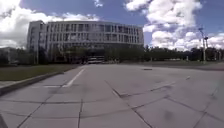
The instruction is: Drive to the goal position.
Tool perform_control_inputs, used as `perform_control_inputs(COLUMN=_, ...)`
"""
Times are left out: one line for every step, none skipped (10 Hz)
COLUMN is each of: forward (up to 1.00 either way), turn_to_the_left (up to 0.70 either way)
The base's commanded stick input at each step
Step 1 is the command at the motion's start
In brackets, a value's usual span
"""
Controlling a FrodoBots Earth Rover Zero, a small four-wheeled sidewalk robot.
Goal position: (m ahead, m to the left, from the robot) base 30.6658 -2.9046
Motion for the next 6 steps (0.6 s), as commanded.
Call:
perform_control_inputs(forward=0.7, turn_to_the_left=0.0)
perform_control_inputs(forward=0.7, turn_to_the_left=0.0)
perform_control_inputs(forward=0.7, turn_to_the_left=0.0)
perform_control_inputs(forward=0.7, turn_to_the_left=0.0)
perform_control_inputs(forward=0.7, turn_to_the_left=0.0)
perform_control_inputs(forward=0.7, turn_to_the_left=0.0)
